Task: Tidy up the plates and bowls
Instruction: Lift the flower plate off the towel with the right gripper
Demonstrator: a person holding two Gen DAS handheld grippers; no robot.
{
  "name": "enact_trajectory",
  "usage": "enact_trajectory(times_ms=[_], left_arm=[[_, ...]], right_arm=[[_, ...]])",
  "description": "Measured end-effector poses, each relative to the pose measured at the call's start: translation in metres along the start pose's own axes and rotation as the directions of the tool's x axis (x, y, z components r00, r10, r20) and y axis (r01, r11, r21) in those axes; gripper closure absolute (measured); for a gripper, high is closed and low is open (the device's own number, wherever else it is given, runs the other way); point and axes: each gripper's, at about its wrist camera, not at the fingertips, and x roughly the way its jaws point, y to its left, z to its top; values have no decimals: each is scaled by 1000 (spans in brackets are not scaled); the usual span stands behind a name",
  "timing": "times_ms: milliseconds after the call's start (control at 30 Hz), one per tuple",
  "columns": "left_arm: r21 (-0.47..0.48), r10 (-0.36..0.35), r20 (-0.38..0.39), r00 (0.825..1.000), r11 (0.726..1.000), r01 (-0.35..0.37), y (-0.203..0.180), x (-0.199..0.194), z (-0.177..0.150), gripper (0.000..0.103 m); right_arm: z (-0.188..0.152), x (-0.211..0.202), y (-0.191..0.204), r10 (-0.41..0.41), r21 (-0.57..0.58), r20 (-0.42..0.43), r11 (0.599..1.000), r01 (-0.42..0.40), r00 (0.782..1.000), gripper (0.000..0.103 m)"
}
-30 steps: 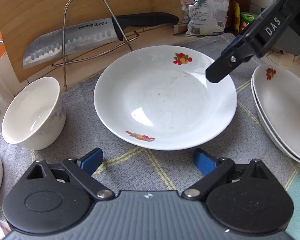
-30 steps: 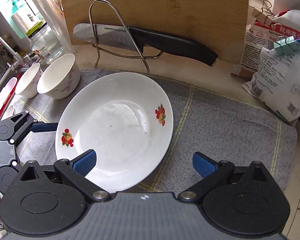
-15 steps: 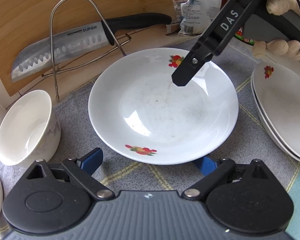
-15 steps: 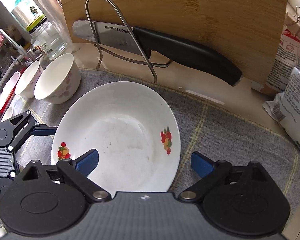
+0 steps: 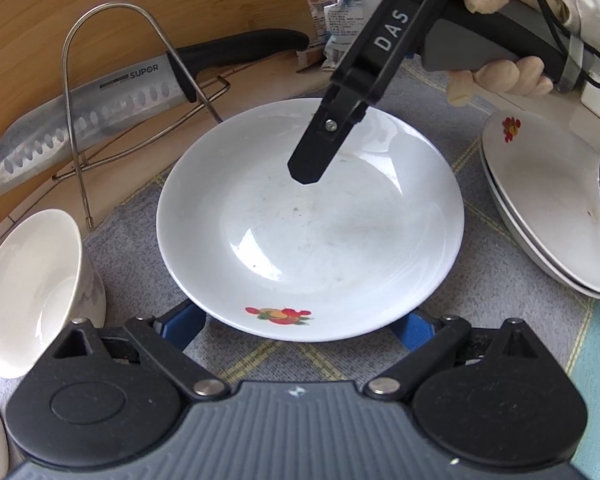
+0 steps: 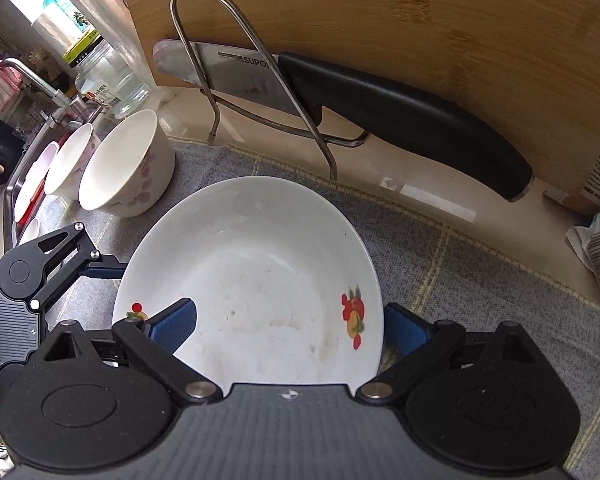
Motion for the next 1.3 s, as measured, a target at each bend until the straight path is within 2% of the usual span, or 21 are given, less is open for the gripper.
enact_trajectory(times_ms=[233, 400, 667, 933, 1167, 1300], left_arm=[[36, -51, 5, 999, 998, 51, 8, 1, -1, 4], [-27, -71, 20, 997, 997, 71, 17, 1, -8, 4], [9, -64, 36, 997, 998, 64, 20, 1, -9, 3], [28, -51, 29, 998, 998, 51, 20, -2, -9, 3], [104, -51, 31, 998, 993, 48, 12, -5, -3, 4], [115, -46, 28, 999, 992, 43, 13, -4, -2, 4]], right_arm=[[2, 1, 0, 13, -12, -3, 1000, -13, 1000, 1], [4, 0, -3, 29, -2, -9, 1000, -29, 1000, 1], [10, 2, -1, 39, -24, -25, 999, -39, 999, 2], [10, 0, 0, 41, -30, -25, 999, -42, 999, 9], [8, 0, 0, 37, -32, -32, 999, -38, 999, 9], [6, -2, -2, 46, -24, -34, 999, -46, 998, 9]])
